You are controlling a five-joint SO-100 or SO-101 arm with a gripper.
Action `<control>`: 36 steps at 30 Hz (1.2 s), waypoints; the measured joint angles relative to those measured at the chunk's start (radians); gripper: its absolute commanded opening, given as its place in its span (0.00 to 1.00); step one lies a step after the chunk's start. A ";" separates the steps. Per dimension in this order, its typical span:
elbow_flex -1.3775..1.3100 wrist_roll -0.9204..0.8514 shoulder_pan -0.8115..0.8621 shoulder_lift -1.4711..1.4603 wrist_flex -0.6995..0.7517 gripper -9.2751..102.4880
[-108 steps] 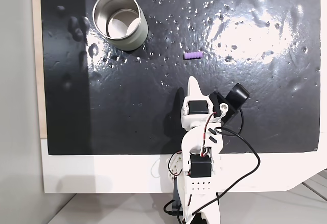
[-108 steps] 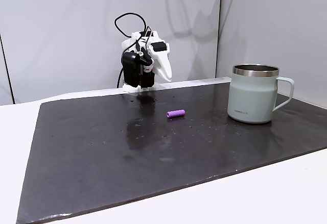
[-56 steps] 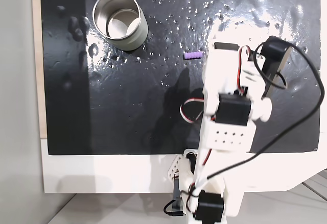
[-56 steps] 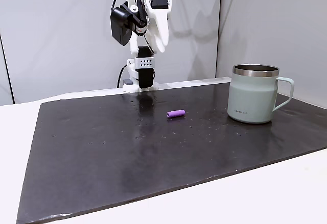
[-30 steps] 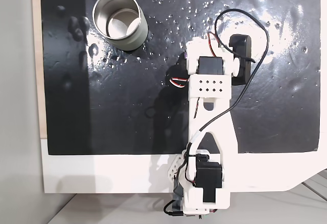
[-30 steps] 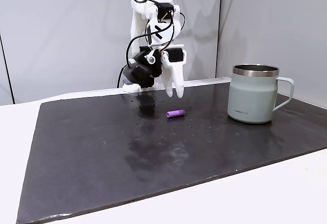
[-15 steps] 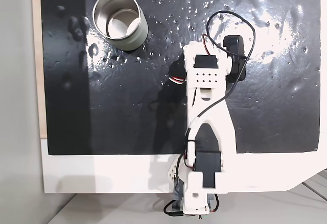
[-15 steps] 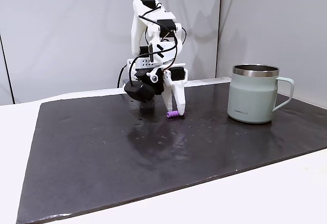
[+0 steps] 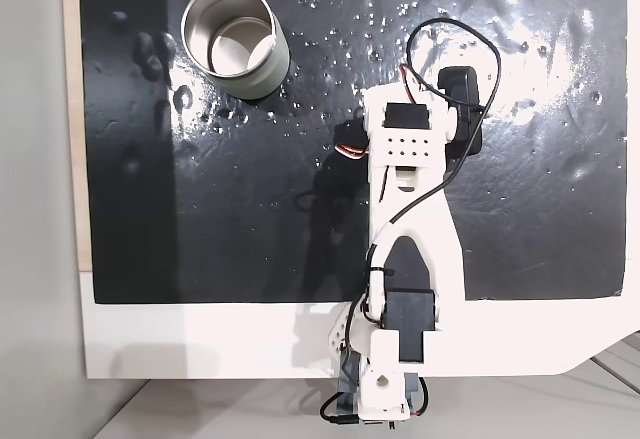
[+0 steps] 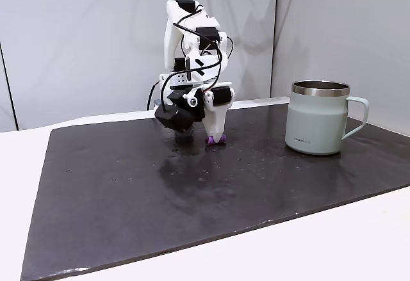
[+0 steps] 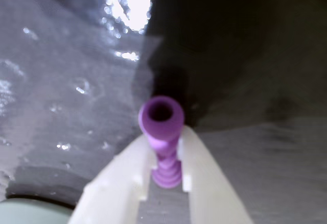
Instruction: Grasp a pengrip and put it in the cup.
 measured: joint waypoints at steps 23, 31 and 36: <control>-0.723 0.012 0.055 0.275 0.661 0.08; -0.769 0.044 -0.029 0.307 0.678 0.08; -0.910 0.078 -0.087 0.236 0.701 0.08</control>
